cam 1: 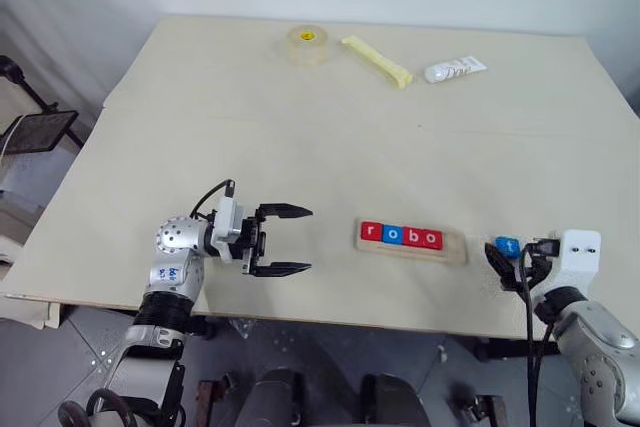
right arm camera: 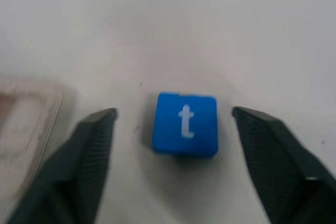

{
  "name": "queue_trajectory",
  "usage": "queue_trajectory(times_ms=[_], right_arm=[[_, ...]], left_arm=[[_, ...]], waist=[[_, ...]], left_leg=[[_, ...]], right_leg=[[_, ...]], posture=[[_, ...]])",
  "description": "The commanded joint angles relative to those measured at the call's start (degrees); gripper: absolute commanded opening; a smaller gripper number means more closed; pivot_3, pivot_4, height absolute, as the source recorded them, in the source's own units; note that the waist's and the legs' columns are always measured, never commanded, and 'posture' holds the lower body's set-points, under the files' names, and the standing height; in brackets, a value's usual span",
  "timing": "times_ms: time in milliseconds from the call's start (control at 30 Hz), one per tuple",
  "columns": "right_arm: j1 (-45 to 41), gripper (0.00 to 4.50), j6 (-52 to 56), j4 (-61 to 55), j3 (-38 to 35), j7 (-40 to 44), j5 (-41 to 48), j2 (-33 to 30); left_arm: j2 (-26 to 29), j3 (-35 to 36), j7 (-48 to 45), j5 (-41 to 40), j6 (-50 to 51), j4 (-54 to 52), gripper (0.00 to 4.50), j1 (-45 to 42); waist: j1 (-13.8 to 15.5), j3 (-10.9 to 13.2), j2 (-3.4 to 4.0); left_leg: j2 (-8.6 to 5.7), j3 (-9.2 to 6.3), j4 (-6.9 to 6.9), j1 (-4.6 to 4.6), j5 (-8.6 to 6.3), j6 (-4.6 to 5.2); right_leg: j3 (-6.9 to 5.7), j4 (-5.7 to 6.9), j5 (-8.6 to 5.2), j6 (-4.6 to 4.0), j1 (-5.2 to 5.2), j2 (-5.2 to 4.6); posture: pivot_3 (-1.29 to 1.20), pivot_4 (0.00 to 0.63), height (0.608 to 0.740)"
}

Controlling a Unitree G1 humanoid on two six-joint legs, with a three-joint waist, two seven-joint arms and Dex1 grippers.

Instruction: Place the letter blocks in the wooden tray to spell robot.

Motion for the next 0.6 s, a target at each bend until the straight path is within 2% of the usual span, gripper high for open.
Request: queue_trajectory(times_ms=[33,200,267,333,467,600], right_arm=[[2.3,4.47,-1.0,-3.7,-2.3,7.3,1.6,-7.0],[5.0,4.47,-6.2,0.2,0.5,22.6,-0.3,-21.4],[3.9,4.47,-11.3,5.8,3.4,31.6,-2.8,-29.4],[1.1,4.47,-16.1,12.2,6.7,38.0,-4.9,-34.9],[-9.0,4.47,-26.4,26.5,15.6,47.8,-10.2,-41.0],[-19.5,4.47,-32.5,37.6,22.5,53.4,-14.2,-41.1]], left_arm=[[0.3,0.4,-0.6,-0.2,-0.2,-1.8,4.5,0.3],[0.2,0.3,-0.5,-0.1,-0.3,-1.8,4.5,0.6],[0.0,0.3,-0.2,-0.1,-0.4,-1.9,4.5,0.5],[-0.1,0.3,0.0,-0.1,-0.5,-2.2,4.5,0.7],[-0.1,0.3,0.4,-0.1,-0.4,-3.5,4.5,1.7],[0.1,0.4,1.2,-0.2,-0.1,-5.2,4.5,2.8]], waist=[[0.0,0.0,0.0],[0.0,0.0,0.0],[-0.1,0.0,0.0],[-0.1,0.0,-0.03],[-0.2,0.0,-0.04],[-0.2,0.0,-0.05]], left_leg=[[0.0,0.0,0.0,0.0,0.0,0.0],[0.03,0.04,-0.01,0.01,0.0,0.0],[0.01,0.12,0.01,0.01,0.0,0.03],[0.05,0.22,0.02,0.02,0.01,0.04],[0.11,0.24,0.02,0.01,0.01,0.04],[0.13,0.23,0.03,-0.01,0.01,0.04]], right_leg=[[0.0,-0.01,0.0,0.0,0.01,0.0],[-0.02,-0.11,0.0,0.0,0.05,0.02],[0.02,-0.19,0.0,0.0,0.07,0.01],[0.03,-0.39,0.0,0.0,0.14,0.03],[-0.01,-0.45,0.0,0.0,0.15,0.03],[-0.07,-0.46,0.0,0.0,0.13,0.02]], posture=[[0.0,0.15,0.74],[0.0,0.15,0.74],[0.0,0.15,0.74],[0.0,0.15,0.74],[0.0,0.15,0.74],[0.0,0.15,0.74]])
